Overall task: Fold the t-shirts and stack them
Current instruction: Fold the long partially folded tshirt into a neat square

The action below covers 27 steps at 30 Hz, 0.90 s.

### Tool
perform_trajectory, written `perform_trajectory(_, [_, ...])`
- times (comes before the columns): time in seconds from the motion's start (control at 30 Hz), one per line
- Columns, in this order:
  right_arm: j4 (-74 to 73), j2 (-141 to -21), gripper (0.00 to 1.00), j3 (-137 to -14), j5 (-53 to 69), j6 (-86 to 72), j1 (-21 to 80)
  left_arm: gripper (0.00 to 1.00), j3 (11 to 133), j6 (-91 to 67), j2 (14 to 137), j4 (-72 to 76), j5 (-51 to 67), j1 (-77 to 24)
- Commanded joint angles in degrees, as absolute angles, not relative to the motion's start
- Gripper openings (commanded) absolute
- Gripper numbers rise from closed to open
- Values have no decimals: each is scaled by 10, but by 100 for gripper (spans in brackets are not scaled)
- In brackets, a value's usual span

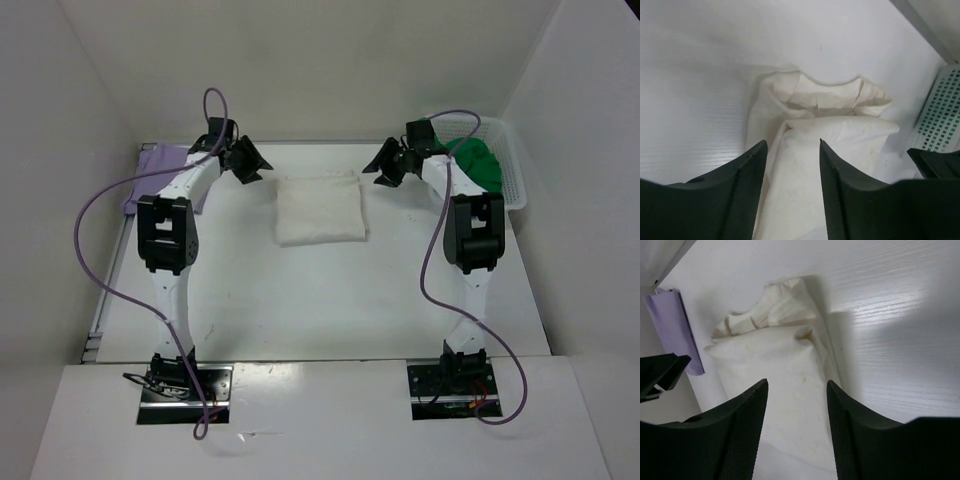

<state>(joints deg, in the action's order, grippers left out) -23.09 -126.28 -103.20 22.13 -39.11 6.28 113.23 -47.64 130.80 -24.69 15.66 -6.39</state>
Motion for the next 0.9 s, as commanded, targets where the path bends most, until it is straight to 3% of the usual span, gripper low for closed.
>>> perform_trajectory(0.0, [-218, -1211, 57, -1050, 224, -372, 70, 55, 1101, -488, 1224, -193, 151, -49])
perform_trajectory(0.03, [-218, -1183, 57, -1036, 219, -364, 83, 55, 1061, -488, 1210, -179, 151, -49])
perform_trajectory(0.2, [-213, -1122, 3, -934, 216, -359, 123, 50, 948, -467, 1166, -136, 223, -118])
perform_trajectory(0.23, [-204, -1108, 0, -915, 216, -359, 123, 50, 925, -467, 1166, -124, 223, -126])
perform_trajectory(0.5, [-142, -1009, 0, -755, 231, -373, 134, 55, 852, -438, 1229, -98, 249, -113])
perform_trajectory(0.73, [-142, -1165, 0, -816, 229, -356, 134, 55, 801, -461, 1182, -73, 259, -113])
perform_trajectory(0.87, [-142, -1228, 0, -842, 229, -356, 134, 65, 743, -474, 1118, -63, 273, -113])
